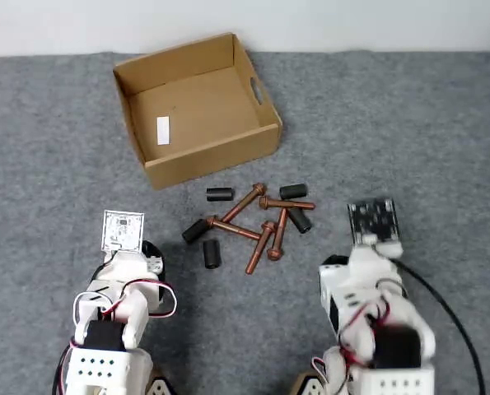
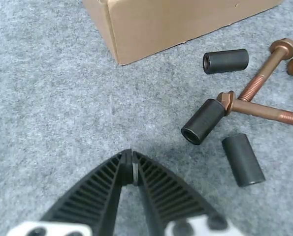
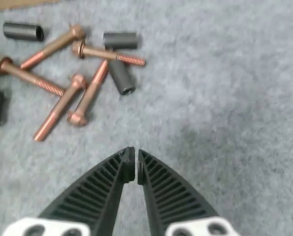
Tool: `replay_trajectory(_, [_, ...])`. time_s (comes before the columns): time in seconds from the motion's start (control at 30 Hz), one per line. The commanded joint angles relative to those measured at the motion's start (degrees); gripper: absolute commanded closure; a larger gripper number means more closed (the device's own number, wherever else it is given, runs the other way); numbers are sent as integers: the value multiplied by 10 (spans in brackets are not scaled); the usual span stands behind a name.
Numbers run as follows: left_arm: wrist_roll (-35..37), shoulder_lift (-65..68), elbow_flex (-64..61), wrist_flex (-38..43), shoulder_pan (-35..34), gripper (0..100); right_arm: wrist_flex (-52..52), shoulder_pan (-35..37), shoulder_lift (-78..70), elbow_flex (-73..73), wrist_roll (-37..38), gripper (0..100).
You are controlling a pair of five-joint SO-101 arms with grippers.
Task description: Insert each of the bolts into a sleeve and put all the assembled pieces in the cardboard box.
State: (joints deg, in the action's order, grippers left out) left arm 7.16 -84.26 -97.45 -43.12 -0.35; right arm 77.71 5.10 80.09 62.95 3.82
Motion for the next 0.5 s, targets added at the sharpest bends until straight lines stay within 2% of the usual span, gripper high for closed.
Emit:
replay_trajectory(0.0, [0,-4,6,0,1,994,1,4,-156,-79,7,990])
replay_trajectory(0.3, [0,-4,6,0,1,994,0,11,-467,-251,15,987])
replay_trajectory(0.47, [0,-4,6,0,1,994,-3,24,-624,-351,149,987])
